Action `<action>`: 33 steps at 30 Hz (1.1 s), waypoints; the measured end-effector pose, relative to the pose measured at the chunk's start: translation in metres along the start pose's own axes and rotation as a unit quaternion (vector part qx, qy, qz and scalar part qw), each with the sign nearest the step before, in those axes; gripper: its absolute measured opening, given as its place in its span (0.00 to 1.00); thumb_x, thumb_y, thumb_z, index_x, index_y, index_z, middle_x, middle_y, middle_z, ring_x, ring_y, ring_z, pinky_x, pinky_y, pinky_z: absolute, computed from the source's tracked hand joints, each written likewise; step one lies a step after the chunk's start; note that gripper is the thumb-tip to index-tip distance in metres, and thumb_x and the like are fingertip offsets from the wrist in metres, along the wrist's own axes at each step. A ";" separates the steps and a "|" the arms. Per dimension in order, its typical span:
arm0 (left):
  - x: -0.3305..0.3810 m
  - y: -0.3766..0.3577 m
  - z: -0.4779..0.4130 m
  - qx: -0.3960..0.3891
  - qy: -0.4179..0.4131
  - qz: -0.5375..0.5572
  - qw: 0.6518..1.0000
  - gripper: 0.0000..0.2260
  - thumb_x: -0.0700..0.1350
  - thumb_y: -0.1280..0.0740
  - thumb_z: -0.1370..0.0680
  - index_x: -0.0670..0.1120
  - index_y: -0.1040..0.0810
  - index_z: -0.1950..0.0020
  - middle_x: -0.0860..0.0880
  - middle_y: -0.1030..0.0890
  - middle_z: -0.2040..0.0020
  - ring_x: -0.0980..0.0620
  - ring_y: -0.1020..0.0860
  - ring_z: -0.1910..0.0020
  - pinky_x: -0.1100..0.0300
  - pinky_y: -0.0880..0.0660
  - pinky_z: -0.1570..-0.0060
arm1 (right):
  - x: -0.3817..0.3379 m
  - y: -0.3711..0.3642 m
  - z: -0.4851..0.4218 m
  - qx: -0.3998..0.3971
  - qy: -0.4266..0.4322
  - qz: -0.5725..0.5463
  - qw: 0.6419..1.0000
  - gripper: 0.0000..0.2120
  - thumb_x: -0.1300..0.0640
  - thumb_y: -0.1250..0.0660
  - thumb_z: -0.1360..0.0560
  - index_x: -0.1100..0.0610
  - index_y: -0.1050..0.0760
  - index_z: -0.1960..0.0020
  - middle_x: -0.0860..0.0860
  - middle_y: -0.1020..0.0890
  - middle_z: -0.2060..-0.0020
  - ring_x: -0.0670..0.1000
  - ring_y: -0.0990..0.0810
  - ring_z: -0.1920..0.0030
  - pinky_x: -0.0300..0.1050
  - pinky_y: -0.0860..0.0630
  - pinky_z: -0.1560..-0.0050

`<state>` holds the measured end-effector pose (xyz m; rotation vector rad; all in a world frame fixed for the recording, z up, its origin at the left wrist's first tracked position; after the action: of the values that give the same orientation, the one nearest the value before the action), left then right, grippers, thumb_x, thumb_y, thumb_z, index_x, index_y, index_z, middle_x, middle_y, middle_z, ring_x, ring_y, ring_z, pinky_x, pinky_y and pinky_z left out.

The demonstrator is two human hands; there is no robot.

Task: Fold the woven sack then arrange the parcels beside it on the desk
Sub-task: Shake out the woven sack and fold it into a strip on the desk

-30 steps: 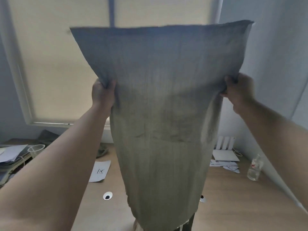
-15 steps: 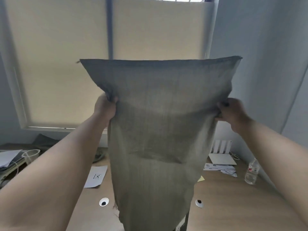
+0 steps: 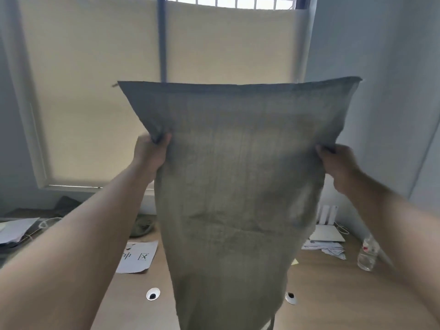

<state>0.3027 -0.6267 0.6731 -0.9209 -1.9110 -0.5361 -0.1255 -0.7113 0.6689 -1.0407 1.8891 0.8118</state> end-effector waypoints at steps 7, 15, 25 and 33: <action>0.064 0.010 -0.021 0.053 -0.092 0.061 0.993 0.06 0.46 0.35 0.19 0.48 0.22 0.45 0.55 0.19 0.54 0.57 0.21 0.57 0.67 0.24 0.63 | -0.094 0.012 0.002 0.039 0.138 -0.052 0.988 0.13 0.49 0.34 0.21 0.59 0.23 0.46 0.51 0.20 0.57 0.47 0.23 0.60 0.25 0.32 0.72; 0.050 0.018 -0.018 0.034 -0.015 -0.044 0.998 0.16 0.47 0.34 0.20 0.40 0.20 0.36 0.46 0.19 0.44 0.47 0.23 0.48 0.53 0.26 0.49 | -0.047 0.002 0.003 -0.117 0.047 0.027 0.992 0.19 0.59 0.28 0.24 0.68 0.24 0.38 0.61 0.19 0.46 0.63 0.19 0.44 0.55 0.20 0.49; 0.052 0.023 -0.029 -0.020 -0.022 -0.098 0.995 0.17 0.48 0.32 0.20 0.42 0.21 0.34 0.45 0.19 0.40 0.44 0.21 0.42 0.49 0.24 0.42 | -0.065 0.005 0.009 -0.127 0.035 0.112 0.985 0.13 0.58 0.27 0.24 0.63 0.24 0.43 0.56 0.21 0.60 0.55 0.24 0.64 0.48 0.23 0.66; 0.116 0.037 -0.033 0.136 -0.169 -0.020 0.976 0.11 0.52 0.34 0.23 0.48 0.20 0.46 0.50 0.17 0.50 0.47 0.19 0.51 0.52 0.22 0.52 | -0.135 0.018 -0.011 0.027 0.175 0.031 0.984 0.17 0.54 0.32 0.22 0.63 0.23 0.38 0.55 0.20 0.52 0.54 0.23 0.63 0.41 0.28 0.69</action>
<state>0.3148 -0.5823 0.7910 -0.8345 -2.2451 -0.1362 -0.1011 -0.6640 0.7943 -1.1545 2.2351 0.6377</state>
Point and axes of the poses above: each hand's wrist, its own z-axis away from the middle knuckle, its own y-axis out of the back of the hand, x = y × z, the point moved 3 cm from there along -z, towards the middle knuckle
